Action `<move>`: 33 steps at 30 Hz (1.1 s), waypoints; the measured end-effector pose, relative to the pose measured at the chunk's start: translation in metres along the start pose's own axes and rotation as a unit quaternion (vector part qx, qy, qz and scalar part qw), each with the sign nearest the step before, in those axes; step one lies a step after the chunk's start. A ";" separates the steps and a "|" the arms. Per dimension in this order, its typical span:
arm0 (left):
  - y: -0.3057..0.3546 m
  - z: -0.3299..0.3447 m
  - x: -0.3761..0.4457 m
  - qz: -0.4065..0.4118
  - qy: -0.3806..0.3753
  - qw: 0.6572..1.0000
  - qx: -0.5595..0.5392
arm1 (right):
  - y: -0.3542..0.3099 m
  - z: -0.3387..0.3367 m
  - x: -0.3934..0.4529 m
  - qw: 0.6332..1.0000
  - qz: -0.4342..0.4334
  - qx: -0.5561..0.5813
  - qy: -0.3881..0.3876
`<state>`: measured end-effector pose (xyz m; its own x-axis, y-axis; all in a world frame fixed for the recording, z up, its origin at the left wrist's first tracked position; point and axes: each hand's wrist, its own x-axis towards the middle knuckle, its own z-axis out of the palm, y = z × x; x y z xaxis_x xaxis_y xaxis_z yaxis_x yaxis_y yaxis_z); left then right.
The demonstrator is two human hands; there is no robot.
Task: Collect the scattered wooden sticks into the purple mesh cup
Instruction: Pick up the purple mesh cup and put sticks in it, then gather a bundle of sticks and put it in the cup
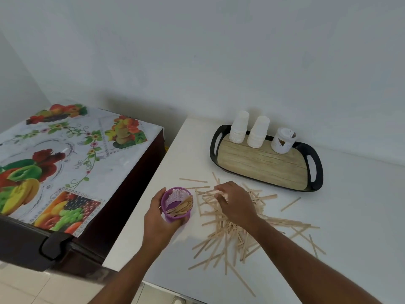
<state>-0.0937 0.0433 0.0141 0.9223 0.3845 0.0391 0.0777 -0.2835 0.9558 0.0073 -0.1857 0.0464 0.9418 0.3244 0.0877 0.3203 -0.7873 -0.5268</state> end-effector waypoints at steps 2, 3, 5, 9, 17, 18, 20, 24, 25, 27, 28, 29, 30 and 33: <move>-0.007 -0.006 0.001 -0.003 0.002 1.000 0.000 | 0.002 0.016 0.017 0.997 -0.019 -0.033 -0.063; -0.010 -0.008 0.001 -0.004 0.003 1.000 0.002 | 0.002 0.024 0.026 0.995 -0.030 -0.042 -0.089; -0.014 -0.012 0.003 -0.007 0.003 1.000 0.001 | -0.001 0.039 0.043 0.988 -0.044 -0.072 -0.131; -0.022 -0.019 0.007 -0.019 -0.008 1.000 0.010 | -0.007 0.068 0.069 0.975 -0.069 -0.120 -0.172; -0.053 -0.021 -0.028 -0.106 0.047 0.989 0.097 | 0.020 0.088 0.053 0.975 -0.122 -0.122 -0.137; -0.057 -0.020 -0.034 -0.101 0.054 0.987 0.116 | 0.028 0.084 0.046 0.979 -0.126 -0.103 -0.123; -0.063 -0.016 -0.043 -0.072 0.051 0.983 0.163 | 0.046 0.074 0.030 0.980 -0.139 -0.088 -0.109; -0.056 0.004 -0.056 -0.016 0.014 0.979 0.205 | 0.076 0.047 0.012 0.981 -0.136 -0.078 -0.112; -0.054 0.011 -0.060 -0.006 0.001 0.976 0.220 | 0.079 0.040 0.013 0.984 -0.132 -0.074 -0.098; -0.051 0.023 -0.067 0.001 -0.008 0.967 0.256 | 0.080 0.031 0.019 0.988 -0.116 -0.070 -0.068; -0.049 0.028 -0.069 0.001 -0.005 0.963 0.268 | 0.078 0.027 0.023 0.990 -0.101 -0.071 -0.062; -0.047 0.032 -0.070 0.000 0.001 0.961 0.278 | 0.075 0.025 0.028 0.992 -0.082 -0.074 -0.068; -0.046 0.033 -0.069 -0.001 0.006 0.958 0.286 | 0.071 0.025 0.033 0.991 -0.062 -0.079 -0.085; -0.048 0.036 -0.069 -0.005 0.004 0.951 0.310 | 0.064 0.032 0.046 0.982 -0.036 -0.096 -0.158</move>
<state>-0.1473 -0.0016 -0.0448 0.9177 0.3958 0.0350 0.2969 -0.7416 0.6015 0.0680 -0.2045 -0.0105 0.8469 0.5061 -0.1632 0.4277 -0.8307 -0.3565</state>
